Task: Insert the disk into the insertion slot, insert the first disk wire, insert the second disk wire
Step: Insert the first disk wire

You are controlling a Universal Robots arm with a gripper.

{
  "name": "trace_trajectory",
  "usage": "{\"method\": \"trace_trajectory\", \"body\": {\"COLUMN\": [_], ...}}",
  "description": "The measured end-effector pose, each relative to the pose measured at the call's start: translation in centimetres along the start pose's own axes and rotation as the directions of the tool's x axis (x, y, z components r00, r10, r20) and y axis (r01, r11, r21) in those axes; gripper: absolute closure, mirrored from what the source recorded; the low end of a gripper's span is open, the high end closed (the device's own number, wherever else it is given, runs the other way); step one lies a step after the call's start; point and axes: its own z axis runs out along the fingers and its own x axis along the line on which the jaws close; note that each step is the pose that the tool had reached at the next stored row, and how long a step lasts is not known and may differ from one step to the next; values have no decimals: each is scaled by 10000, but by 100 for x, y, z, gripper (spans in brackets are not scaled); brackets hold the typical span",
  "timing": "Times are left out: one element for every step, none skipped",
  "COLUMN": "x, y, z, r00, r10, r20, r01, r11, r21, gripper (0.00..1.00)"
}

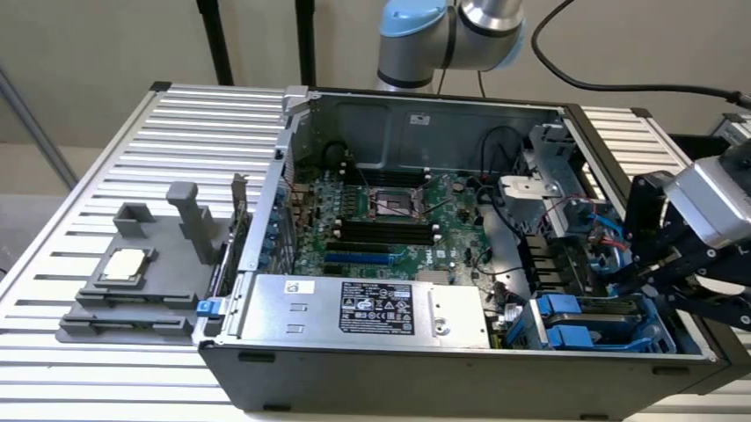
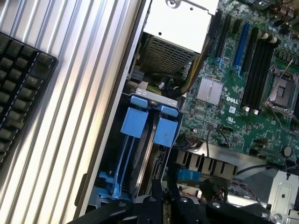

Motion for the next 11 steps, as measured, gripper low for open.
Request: {"method": "trace_trajectory", "body": {"x": [-11,-20,-25,-26,-26,-27,-26,-26,-26,-26,-26], "y": [23,40,52,57,59,61,62,62,61,61,60], "z": [2,4,5,6,7,10,11,12,13,15,16], "r00": [10000,10000,10000,10000,10000,9999,9998,9995,9990,9980,9969], "r10": [3,8,17,31,61,112,194,307,454,625,789], "r20": [-2,-5,0,12,20,19,16,18,21,26,30], "r01": [-3,-8,-17,-31,-60,-111,-193,-307,-453,-624,-789], "r11": [10000,10000,10000,9999,9998,9996,9995,9992,9987,9978,9967], "r21": [-13,-41,-84,-145,-207,-246,-260,-255,-237,-209,-178], "gripper": [84,84,84,84,84,84,84,84,84,84,84]}}
